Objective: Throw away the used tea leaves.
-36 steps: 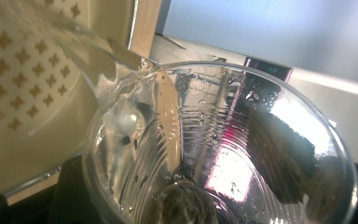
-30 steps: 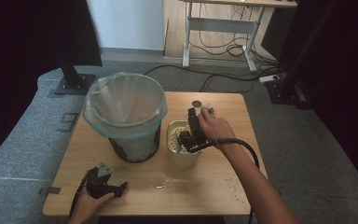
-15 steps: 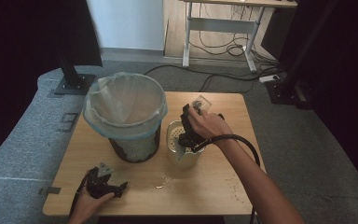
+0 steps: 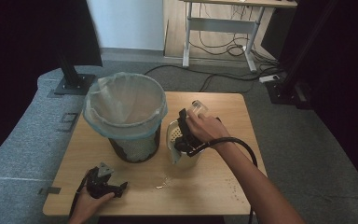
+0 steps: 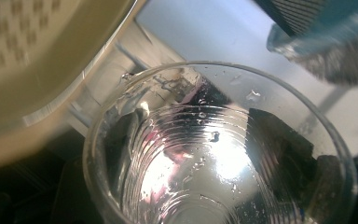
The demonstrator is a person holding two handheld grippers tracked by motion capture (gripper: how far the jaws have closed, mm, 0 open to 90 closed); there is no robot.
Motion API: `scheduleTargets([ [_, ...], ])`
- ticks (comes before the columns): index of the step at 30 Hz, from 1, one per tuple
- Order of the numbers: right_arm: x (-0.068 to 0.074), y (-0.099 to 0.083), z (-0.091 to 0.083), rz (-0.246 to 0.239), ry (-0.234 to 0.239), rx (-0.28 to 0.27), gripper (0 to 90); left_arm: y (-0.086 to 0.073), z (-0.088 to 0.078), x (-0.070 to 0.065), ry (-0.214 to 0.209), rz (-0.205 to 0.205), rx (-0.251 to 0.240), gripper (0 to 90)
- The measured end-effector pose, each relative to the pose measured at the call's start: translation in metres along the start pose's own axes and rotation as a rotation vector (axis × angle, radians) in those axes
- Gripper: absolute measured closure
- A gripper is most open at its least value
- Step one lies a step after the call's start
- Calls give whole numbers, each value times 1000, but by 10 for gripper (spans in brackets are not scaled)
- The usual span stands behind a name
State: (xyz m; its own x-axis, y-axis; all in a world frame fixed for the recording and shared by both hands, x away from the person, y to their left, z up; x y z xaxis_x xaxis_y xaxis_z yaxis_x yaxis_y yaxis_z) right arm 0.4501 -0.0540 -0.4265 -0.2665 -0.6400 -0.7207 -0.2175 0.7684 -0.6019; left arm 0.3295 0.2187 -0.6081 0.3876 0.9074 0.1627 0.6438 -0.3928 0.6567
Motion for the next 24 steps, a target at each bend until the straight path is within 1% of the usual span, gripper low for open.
scheduleTargets([
  [1, -1, 1, -1, 91, 22, -52, 379, 0, 0, 0, 0, 0, 0, 0],
  [2, -4, 0, -2, 158, 38, -97, 378, 0, 0, 0, 0, 0, 0, 0],
  [4, -2, -4, -3, 380, 81, -194, 377, 0, 0, 0, 0, -1, -1, 0],
  [5, -1, -7, -4, 543, 123, -265, 376, 0, 0, 0, 0, 0, 0, 0],
  [6, -1, -9, -3, 618, 135, -304, 376, 0, 0, 0, 0, 0, 0, 0],
  [7, -2, -12, -3, 720, 158, -361, 376, 0, 0, 0, 0, 0, 0, 0],
  [8, -1, -15, -3, 864, 199, -429, 376, 0, 0, 0, 0, 0, 0, 0],
  [9, 0, -17, -3, 984, 237, -496, 376, 0, 0, 0, 0, 0, 0, 0],
  [10, 1, -18, -3, 1106, 285, -569, 376, 0, 0, 0, 0, 0, 0, 0],
  [11, 1, -20, -3, 1184, 317, -620, 376, 0, 0, 0, 0, 0, 0, 0],
  [12, 1, -22, -3, 1251, 334, -657, 376, 0, 0, 0, 1, -1, -1, 0],
  [13, 2, -25, -2, 1347, 362, -713, 376, 0, 0, 0, 0, -1, 0, 0],
  [14, 3, -28, -1, 1431, 385, -768, 376, 0, 0, 0, 0, -1, 0, 0],
  [16, 3, -31, -1, 1522, 405, -827, 376, 0, 0, 0, 0, -1, 0, 0],
  [17, 2, -34, -1, 1592, 424, -871, 376, 0, 0, 0, 0, 0, 0, 0],
  [20, 1, -39, -1, 1745, 470, -974, 375, 0, 0, 0, 1, -2, 0, 0],
  [21, 0, -39, -1, 1779, 479, -1007, 375, 0, 0, 0, 2, -3, 1, 0],
  [22, 0, -40, -2, 1824, 496, -1051, 375, 0, 0, 1, 3, -4, 1, 0],
  [23, -1, -40, -2, 1854, 508, -1075, 375, 0, 0, 1, 4, -4, 1, 0],
  [24, -1, -41, -2, 1873, 515, -1089, 375, 0, 0, 1, 7, -8, 2, 0],
])
Point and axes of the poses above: each handheld gripper's, and its own axes: z roughly forward along the jaws, y roughly out of its top, x roughly to its left, the point moved 8 cm from there along z, roughly forward along the jaws, and after that the axes turned 13 degrees about y, right-handed, at the moved point
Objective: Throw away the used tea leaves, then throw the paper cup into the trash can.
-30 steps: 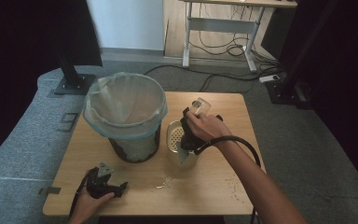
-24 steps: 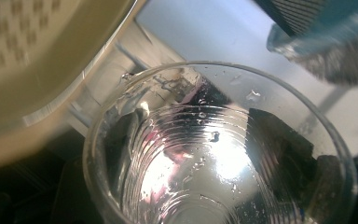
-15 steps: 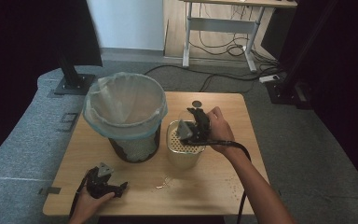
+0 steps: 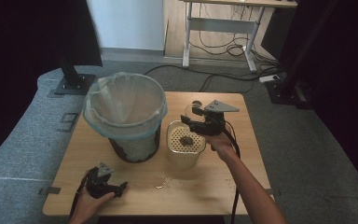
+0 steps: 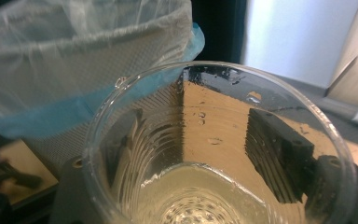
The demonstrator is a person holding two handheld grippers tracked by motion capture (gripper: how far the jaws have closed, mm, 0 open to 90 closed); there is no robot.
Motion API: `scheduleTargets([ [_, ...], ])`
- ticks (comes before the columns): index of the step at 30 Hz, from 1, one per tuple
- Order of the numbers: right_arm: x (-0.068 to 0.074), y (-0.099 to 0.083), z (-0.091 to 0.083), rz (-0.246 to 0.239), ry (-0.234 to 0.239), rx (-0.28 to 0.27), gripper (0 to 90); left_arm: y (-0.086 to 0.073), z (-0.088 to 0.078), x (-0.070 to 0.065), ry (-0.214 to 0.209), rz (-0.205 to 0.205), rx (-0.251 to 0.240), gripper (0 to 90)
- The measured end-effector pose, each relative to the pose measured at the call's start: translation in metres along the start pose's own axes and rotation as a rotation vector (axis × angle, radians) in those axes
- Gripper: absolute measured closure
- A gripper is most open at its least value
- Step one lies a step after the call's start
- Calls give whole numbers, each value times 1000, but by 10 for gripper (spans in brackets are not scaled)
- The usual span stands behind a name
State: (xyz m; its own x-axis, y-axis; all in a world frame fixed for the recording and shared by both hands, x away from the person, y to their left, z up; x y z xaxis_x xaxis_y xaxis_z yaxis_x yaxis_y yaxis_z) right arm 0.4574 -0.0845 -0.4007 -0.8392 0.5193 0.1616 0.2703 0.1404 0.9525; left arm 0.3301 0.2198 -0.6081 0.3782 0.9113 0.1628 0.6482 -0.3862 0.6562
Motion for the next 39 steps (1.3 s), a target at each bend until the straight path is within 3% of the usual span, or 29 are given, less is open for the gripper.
scheduleTargets([
  [1, -1, 0, 0, 29, 6, -10, 375, 0, 0, 0, 2, -4, 1, 0],
  [5, -3, 0, 1, 67, -5, -26, 375, 0, 0, 2, 14, -15, 3, 0],
  [9, -2, 4, 0, 58, -17, -25, 374, 0, 1, 3, 23, -27, 4, 0],
  [15, 1, 25, -7, 36, -26, -63, 373, 0, 1, 4, 29, -34, 6, 0],
  [25, 31, 109, -9, -73, 6, -155, 372, 0, 1, 4, 29, -33, 6, 0],
  [29, 48, 141, 7, -110, 30, -167, 369, 0, 1, 4, 28, -33, 8, 0],
  [32, 65, 159, 34, -145, 54, -139, 364, 0, 1, 4, 28, -35, 7, 0],
  [39, 86, 166, 92, -171, 104, -79, 359, 0, 1, 4, 29, -36, 5, 3],
])
Point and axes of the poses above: each handheld gripper's, and its own axes: z roughly forward along the jaws, y roughly out of its top, x roughly to its left, the point moved 8 cm from there along z, roughly forward along the jaws, and after that the axes turned 13 degrees about y, right-handed, at the moved point
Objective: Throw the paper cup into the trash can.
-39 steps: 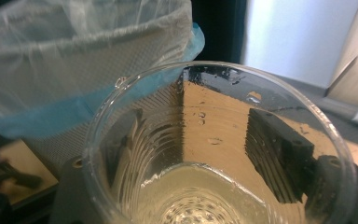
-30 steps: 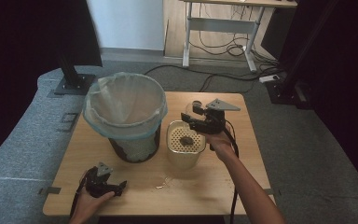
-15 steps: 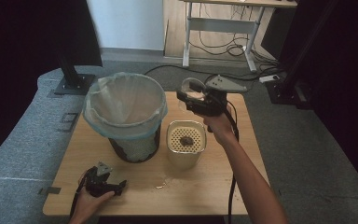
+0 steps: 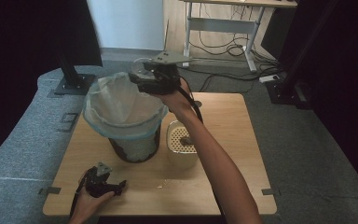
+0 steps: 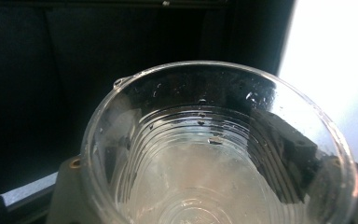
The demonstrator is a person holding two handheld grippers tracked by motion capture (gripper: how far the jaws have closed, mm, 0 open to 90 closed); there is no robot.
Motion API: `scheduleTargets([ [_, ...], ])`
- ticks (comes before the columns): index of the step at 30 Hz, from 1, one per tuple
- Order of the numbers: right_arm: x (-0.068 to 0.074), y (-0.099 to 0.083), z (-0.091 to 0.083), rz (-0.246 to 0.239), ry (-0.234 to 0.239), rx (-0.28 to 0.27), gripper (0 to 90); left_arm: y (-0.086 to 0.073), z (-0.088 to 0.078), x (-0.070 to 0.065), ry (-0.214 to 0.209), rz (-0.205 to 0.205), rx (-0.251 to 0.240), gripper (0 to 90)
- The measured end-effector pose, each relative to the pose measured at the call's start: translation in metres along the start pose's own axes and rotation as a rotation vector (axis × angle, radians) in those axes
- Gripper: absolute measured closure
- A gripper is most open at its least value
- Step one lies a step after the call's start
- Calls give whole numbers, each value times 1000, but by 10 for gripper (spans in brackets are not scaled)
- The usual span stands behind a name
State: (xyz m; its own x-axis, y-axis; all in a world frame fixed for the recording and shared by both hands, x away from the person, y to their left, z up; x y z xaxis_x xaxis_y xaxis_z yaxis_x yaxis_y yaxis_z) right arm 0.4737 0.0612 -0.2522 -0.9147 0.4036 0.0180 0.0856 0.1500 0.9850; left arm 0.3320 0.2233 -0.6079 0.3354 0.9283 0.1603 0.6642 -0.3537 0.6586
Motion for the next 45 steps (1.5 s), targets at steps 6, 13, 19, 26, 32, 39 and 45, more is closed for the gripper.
scheduleTargets([
  [6, 0, -8, 25, 16, 14, 19, 357, 0, 0, 0, -1, 1, -1, 3],
  [13, -12, -20, 33, 83, -54, 75, 99, 0, 0, 0, 0, 4, -3, 10],
  [19, -17, -22, 16, 71, -76, 56, 95, -1, -1, 0, -2, 5, -6, 18],
  [26, -17, -36, -21, 39, -95, 20, 143, -1, -1, 0, -3, 4, -6, 18],
  [32, -16, -64, -57, 61, -110, 7, 154, 0, -1, 0, -4, 3, -8, 20],
  [39, -10, -116, -124, 91, -134, -32, 175, -1, -1, 0, -2, 7, -7, 20],
  [45, -6, -171, -182, 105, -195, -33, 195, -1, -1, 0, -3, 7, -7, 20],
])
Point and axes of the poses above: each handheld gripper's, and its own axes: z roughly forward along the jaws, y roughly out of its top, x roughly to its left, the point moved 8 cm from there along z, roughly forward along the jaws, and after that the axes turned 13 degrees about y, right-handed, at the moved point
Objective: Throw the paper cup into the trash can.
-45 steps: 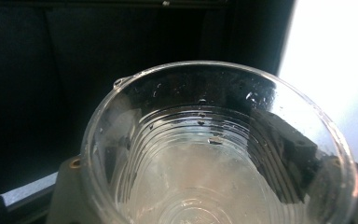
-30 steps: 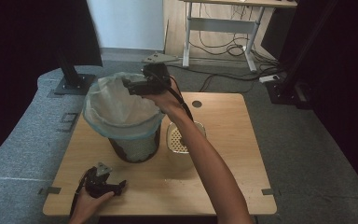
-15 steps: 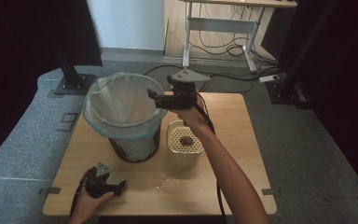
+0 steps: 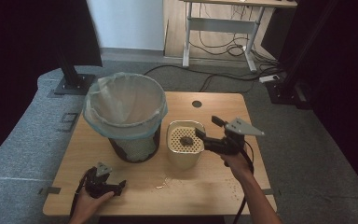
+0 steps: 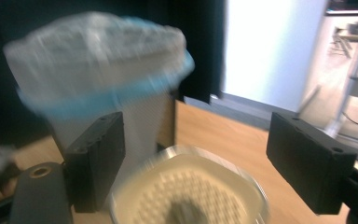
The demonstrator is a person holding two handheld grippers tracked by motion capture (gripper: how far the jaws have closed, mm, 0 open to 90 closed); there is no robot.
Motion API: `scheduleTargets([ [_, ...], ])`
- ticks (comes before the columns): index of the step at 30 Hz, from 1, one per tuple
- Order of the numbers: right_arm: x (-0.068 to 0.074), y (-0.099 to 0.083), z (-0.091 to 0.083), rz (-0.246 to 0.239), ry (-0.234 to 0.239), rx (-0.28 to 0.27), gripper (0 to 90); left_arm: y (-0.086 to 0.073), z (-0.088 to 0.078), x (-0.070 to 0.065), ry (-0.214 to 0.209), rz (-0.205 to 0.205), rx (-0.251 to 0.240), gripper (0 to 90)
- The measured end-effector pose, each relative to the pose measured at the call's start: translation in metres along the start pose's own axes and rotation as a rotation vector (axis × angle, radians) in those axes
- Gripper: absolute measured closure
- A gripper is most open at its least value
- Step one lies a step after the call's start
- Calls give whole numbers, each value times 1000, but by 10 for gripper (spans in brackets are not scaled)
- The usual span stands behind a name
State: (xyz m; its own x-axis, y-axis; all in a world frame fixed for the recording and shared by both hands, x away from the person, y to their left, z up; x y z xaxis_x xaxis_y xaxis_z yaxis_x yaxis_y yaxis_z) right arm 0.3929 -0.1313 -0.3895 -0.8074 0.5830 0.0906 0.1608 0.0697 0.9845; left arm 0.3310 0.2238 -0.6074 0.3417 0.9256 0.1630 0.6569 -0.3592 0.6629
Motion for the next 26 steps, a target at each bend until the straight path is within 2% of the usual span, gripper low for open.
scheduleTargets([
  [3, -5, -34, -18, 12, -30, 30, 195, 0, 0, 0, 1, 0, 0, 20],
  [7, -17, -84, -29, 38, -71, 95, 198, 0, 0, 0, -1, -2, 0, 20],
  [11, -29, -128, -30, 107, -89, 145, 211, 0, 0, 0, 0, -1, 1, 20],
  [14, -33, -148, -26, 126, -101, 179, 215, 0, 0, 0, -1, -1, 1, 20],
  [16, -34, -155, -23, 117, -105, 212, 215, 0, 0, 0, -1, -1, 1, 20],
  [18, -34, -154, -22, 112, -106, 208, 220, 0, 0, 0, -1, -1, 1, 20],
  [20, -34, -154, -21, 129, -107, 195, 223, 0, 0, 0, 0, -1, 1, 20],
  [26, -35, -164, -18, 125, -122, 234, 223, 0, 0, 0, -3, 3, 1, 19],
])
Point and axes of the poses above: each handheld gripper's, and its own axes: z roughly forward along the jaws, y roughly out of its top, x roughly to its left, the point moved 8 cm from there along z, roughly forward along the jaws, and after that the axes turned 13 degrees about y, right-handed, at the moved point
